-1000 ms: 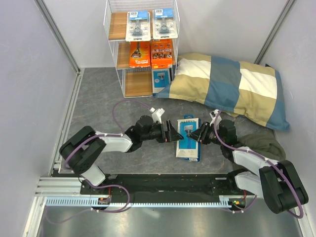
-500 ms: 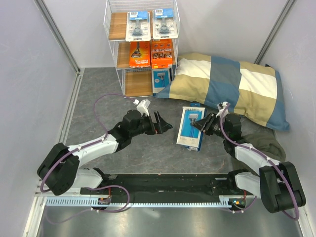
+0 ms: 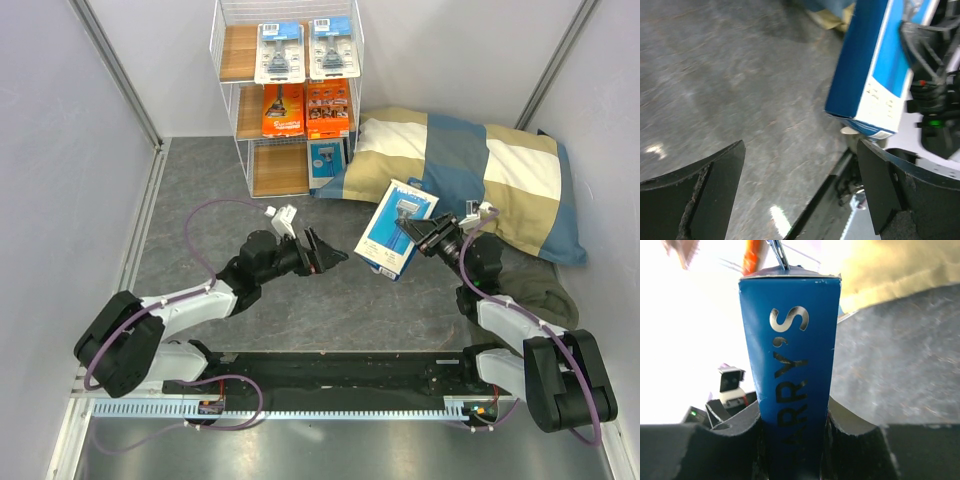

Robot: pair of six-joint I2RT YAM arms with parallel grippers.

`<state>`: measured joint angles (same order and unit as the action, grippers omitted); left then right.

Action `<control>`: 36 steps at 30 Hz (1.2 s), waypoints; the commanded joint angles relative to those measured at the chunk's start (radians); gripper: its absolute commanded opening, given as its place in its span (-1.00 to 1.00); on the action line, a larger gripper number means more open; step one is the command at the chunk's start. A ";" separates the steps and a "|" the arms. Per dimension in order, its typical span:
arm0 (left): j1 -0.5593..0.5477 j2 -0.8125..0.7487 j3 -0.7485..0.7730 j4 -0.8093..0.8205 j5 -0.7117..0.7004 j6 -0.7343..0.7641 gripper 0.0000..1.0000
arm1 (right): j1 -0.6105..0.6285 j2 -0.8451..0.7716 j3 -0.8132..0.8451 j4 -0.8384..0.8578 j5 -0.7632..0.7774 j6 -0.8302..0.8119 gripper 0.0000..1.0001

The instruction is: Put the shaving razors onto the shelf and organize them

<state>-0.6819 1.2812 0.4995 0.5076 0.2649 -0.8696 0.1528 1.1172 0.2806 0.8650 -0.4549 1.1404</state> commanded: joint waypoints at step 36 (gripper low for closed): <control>-0.142 0.380 0.240 0.628 0.212 -0.287 -0.38 | -0.002 0.050 0.022 0.328 0.021 0.188 -0.39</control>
<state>-0.8139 1.6630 0.6975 1.0557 0.4503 -1.1358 0.1501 1.1725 0.2687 1.1210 -0.4168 1.3361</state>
